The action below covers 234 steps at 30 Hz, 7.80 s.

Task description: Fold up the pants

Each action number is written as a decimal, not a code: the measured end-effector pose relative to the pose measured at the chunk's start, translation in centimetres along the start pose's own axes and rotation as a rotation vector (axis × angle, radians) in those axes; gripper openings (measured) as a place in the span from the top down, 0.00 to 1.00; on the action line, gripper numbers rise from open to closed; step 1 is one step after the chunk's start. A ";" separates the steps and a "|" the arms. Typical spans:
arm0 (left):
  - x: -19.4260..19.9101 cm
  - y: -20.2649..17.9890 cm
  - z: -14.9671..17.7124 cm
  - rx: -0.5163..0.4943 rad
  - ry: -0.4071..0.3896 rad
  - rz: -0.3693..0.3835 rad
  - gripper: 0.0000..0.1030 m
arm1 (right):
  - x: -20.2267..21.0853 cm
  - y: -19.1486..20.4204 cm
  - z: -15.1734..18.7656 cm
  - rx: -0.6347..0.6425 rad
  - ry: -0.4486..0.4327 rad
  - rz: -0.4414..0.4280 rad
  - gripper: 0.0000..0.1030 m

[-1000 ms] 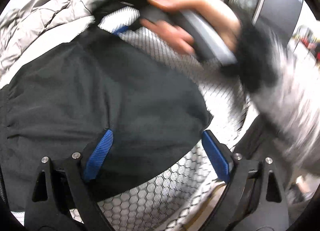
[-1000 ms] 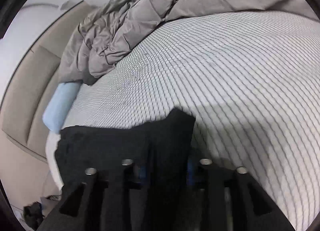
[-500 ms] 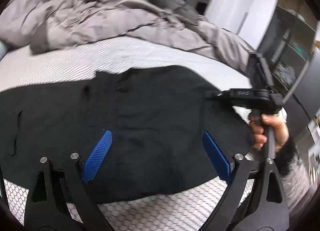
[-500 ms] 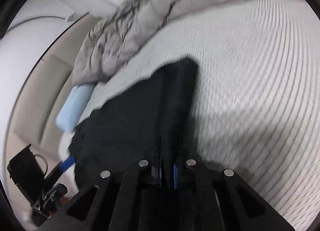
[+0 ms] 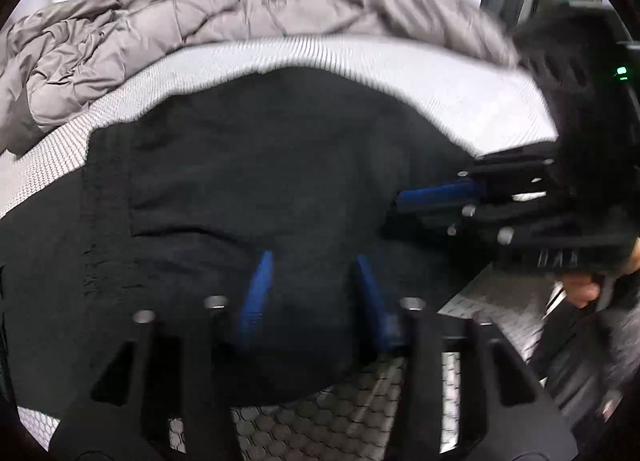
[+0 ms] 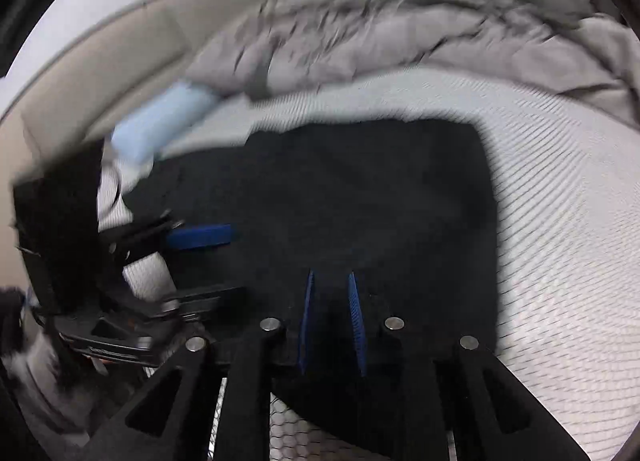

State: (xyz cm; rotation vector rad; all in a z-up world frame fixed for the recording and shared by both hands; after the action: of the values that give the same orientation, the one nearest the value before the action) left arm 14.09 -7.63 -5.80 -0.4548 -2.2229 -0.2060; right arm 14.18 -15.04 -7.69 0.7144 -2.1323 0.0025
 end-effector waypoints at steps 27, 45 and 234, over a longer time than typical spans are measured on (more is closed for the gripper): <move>-0.6 6.0 -1.8 0.175 -0.005 0.064 0.81 | -1.4 -2.6 -1.0 0.011 -0.022 0.302 0.62; -3.4 8.6 -5.2 0.211 0.036 0.089 0.79 | -5.2 -2.0 -5.1 0.024 0.038 0.308 0.65; 12.7 10.3 -1.5 0.549 -0.297 -0.108 0.81 | 9.7 -8.4 1.9 -0.337 -0.322 0.069 0.44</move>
State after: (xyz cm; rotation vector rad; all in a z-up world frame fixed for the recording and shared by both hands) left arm 11.75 4.65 4.86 -0.0635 -2.4662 0.4361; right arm 12.40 -27.26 -3.74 0.4638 -2.3803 -0.4521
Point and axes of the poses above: each gripper's, at about its wrist camera, not at the fingertips, and x roughly against the way its jaws point, y to its left, z to its underside, the point moved 2 cm from there along -x, roughly the way its jaws point, and after that the axes turned 4 degrees about -z, right-handed, at the moved point
